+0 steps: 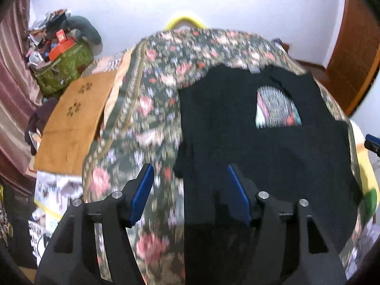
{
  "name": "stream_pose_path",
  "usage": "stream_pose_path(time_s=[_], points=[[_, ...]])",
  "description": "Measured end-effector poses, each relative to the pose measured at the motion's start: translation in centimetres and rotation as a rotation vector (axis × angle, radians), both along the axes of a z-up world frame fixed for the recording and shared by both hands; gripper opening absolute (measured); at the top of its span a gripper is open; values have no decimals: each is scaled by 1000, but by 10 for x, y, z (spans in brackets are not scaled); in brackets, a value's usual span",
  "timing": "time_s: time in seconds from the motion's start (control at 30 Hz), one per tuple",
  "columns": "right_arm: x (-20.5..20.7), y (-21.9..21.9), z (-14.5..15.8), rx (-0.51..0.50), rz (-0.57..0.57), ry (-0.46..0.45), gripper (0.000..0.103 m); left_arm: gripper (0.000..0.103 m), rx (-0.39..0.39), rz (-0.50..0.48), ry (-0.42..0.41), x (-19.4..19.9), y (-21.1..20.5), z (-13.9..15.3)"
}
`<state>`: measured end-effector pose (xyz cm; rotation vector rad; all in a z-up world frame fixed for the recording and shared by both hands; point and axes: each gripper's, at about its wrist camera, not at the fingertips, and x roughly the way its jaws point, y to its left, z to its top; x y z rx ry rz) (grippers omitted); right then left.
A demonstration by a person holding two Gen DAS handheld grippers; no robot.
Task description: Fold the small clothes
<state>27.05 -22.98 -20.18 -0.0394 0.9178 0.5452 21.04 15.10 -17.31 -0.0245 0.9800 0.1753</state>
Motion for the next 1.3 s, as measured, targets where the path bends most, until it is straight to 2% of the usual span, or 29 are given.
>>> stream_pose_path(time_s=[0.27, 0.37, 0.5, 0.63, 0.8, 0.83, 0.87, 0.9, 0.97, 1.0, 1.03, 1.17, 1.3], points=[[-44, -29, -39, -92, 2, 99, 51, 63, -84, 16, 111, -64, 2, -32], [-53, -40, -55, -89, -19, 152, 51, 63, -120, 38, 145, -82, 5, -44], [-59, -53, -71, -56, -68, 201, 51, 63, -214, 67, 206, -98, 8, -59], [-61, -53, -79, -28, -69, 226, 51, 64, -249, 75, 196, -114, 7, -62], [-62, -46, -81, -41, -51, 229, 49, 64, -334, 98, 179, -127, 8, -68], [-61, -46, -81, -30, -49, 235, 45, 61, -331, 97, 173, -128, 7, -67], [-60, -47, -80, -12, -50, 243, 30, 59, -326, 89, 167, -129, 5, -66], [-60, -46, -81, 1, -49, 251, 15, 51, -322, 82, 160, -131, 3, -65], [-63, -44, -81, 3, -46, 245, 10, 35, -306, 72, 148, -131, -2, -61], [-66, -44, -80, 13, -35, 236, 9, 17, -295, 72, 144, -131, -5, -59], [-67, -45, -77, 42, -24, 231, 8, 8, -290, 74, 145, -129, -8, -57], [-69, -48, -50, 102, -32, 159, 7, 5, -280, 66, 112, -121, -10, -42], [-66, -60, -6, 174, -42, 67, 7, 5, -248, 48, -1, -113, -10, 3]])
